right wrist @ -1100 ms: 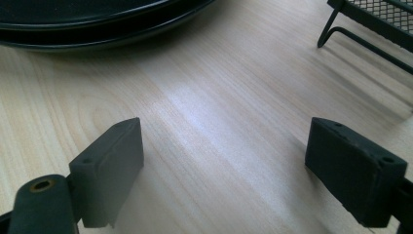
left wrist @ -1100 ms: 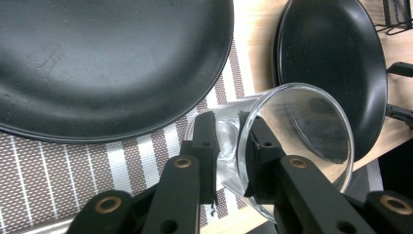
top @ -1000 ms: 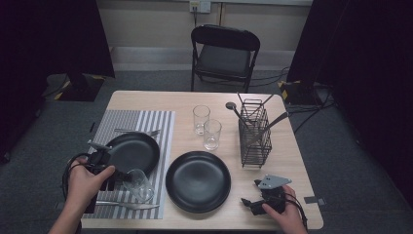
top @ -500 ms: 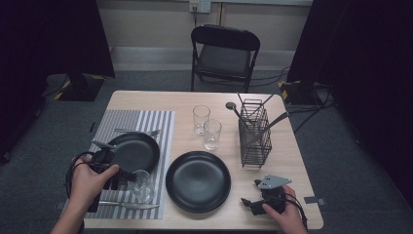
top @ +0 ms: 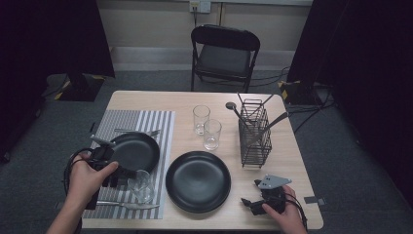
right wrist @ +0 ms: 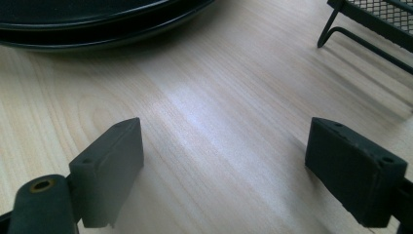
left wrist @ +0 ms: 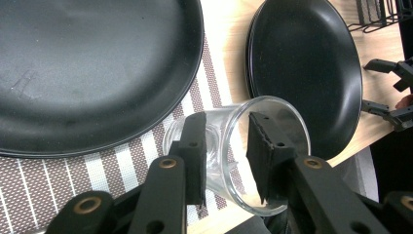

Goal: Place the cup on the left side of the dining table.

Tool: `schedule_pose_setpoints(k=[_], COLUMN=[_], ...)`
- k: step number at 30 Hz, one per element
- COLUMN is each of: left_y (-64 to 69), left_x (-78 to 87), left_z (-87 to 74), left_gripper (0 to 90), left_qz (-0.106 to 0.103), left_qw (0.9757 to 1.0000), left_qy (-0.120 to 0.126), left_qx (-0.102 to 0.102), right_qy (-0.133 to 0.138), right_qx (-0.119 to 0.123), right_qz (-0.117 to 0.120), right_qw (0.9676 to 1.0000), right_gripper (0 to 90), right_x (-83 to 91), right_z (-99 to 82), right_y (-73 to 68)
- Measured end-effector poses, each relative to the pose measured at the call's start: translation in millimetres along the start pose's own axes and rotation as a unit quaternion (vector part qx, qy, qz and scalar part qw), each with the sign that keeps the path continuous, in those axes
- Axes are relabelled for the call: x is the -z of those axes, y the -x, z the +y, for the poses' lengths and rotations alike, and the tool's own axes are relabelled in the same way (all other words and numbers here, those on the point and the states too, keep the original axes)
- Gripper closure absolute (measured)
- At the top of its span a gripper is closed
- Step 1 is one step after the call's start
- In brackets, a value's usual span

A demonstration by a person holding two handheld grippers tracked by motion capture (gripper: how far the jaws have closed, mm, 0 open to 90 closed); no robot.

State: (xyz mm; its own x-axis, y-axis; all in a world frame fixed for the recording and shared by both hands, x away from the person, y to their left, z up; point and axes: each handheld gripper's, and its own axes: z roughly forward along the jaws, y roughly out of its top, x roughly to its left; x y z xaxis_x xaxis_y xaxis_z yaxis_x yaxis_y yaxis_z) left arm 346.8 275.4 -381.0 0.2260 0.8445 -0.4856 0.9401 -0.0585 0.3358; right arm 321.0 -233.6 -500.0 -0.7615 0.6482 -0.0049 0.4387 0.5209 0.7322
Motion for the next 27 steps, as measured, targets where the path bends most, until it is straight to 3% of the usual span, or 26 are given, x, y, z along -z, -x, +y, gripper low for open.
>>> schedule_pose_setpoints(k=[10, 11, 17, 27], left_y=[5.1, 3.9, 3.8, 1.9], left_x=[7.6, 8.5, 11.1, 14.5], left_z=[5.2, 5.8, 7.1, 7.7], left_gripper=[64.5, 63.9, 61.2, 49.0], left_qz=[-0.009, -0.005, -0.008, -0.011], left_qw=[0.9999, 0.9999, 0.9999, 0.9998], left_qy=[0.006, 0.006, 0.007, 0.015], left_qx=[0.000, -0.011, -0.011, -0.001], right_qy=[0.000, 0.000, 0.000, 0.000], right_qx=[0.000, 0.000, 0.000, 0.000], right_qz=[0.000, 0.000, 0.000, 0.000], right_qw=[1.0000, 1.0000, 1.0000, 1.0000], right_gripper=[13.1, 13.1, 13.1, 13.1], right_x=[0.0, 0.0, 0.0, 0.0], right_z=[0.0, 0.0, 0.0, 0.0], right_y=[0.0, 0.0, 0.0, 0.0])
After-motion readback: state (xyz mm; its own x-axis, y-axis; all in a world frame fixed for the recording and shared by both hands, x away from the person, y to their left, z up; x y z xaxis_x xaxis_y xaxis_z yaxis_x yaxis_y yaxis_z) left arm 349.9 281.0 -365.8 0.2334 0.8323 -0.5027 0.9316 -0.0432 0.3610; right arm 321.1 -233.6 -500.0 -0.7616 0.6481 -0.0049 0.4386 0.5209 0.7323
